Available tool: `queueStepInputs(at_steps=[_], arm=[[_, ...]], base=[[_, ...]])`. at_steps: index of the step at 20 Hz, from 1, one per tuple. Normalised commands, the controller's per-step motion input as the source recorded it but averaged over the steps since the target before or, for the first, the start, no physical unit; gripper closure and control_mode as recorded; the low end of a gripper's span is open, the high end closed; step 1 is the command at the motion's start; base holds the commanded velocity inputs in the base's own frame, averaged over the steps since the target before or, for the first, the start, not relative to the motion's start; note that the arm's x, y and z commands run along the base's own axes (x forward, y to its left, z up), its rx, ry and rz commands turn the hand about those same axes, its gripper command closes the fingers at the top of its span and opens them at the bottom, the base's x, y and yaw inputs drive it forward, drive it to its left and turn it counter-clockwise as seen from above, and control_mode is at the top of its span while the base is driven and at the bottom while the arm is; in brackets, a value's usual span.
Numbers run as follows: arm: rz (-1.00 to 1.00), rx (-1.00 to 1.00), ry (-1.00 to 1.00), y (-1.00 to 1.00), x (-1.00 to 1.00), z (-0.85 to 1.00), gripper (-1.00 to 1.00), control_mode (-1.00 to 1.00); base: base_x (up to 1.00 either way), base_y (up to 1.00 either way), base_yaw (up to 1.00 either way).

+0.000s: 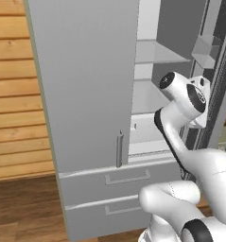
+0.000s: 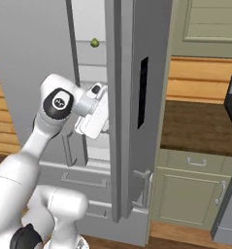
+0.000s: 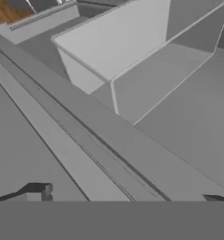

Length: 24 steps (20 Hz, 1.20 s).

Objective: Take the strawberry from the fridge and place it on top of the pancake, located on the dining counter.

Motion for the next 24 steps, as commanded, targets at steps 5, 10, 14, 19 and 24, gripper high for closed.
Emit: queueStepInputs(at_steps=[5,10,14,19,24], arm=[[-0.02,0.0,0.0,-0.75,-0.08,0.01,-1.0,-1.0],[0.0,0.0,0.0,-0.41,0.0,0.0,-1.0,-1.0],[0.0,0.0,0.0,0.2,-0.13,0.0,-1.0,-1.0],[0.0,0.0,-0.1,0.95,-0.05,0.0,-1.0,-1.0],[-0.01,0.1,-0.32,1.0,0.0,-0.05,-1.0,-1.0]], base=[[0.0,0.0,0.0],[0.0,0.0,0.0],[0.0,0.0,0.0],[0.0,0.0,0.0],[0.0,0.0,0.0]])
